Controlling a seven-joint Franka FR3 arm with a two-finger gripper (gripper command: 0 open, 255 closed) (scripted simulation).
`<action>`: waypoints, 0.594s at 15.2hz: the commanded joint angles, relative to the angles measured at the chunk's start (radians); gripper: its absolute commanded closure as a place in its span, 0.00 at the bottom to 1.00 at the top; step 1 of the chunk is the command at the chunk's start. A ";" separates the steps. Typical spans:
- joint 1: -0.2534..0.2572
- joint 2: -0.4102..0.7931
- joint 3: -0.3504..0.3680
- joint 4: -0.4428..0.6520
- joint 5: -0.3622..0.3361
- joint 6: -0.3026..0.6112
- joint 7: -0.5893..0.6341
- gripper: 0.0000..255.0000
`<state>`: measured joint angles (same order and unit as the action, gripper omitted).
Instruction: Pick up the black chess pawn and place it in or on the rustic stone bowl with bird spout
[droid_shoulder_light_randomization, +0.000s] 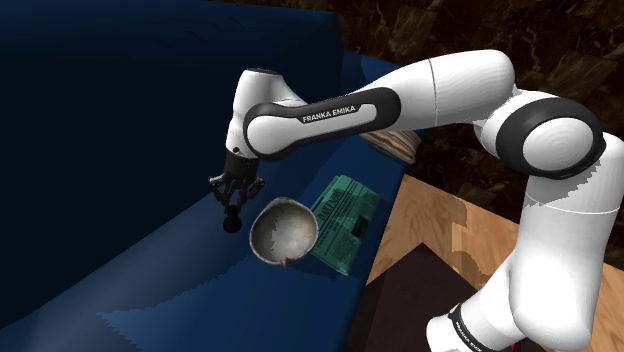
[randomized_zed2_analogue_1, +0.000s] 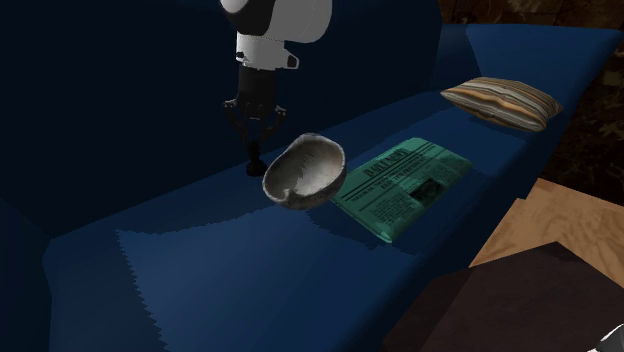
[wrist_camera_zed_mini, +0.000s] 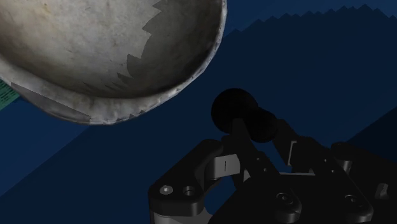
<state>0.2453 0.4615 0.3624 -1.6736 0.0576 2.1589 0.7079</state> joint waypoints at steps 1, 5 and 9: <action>0.001 0.001 0.001 -0.001 0.000 0.000 0.000 1.00; 0.000 0.001 0.001 -0.001 0.000 0.000 0.000 1.00; -0.002 -0.021 0.004 0.023 0.005 -0.044 0.004 1.00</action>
<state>0.2435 0.4436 0.3658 -1.6590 0.0622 2.1264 0.7104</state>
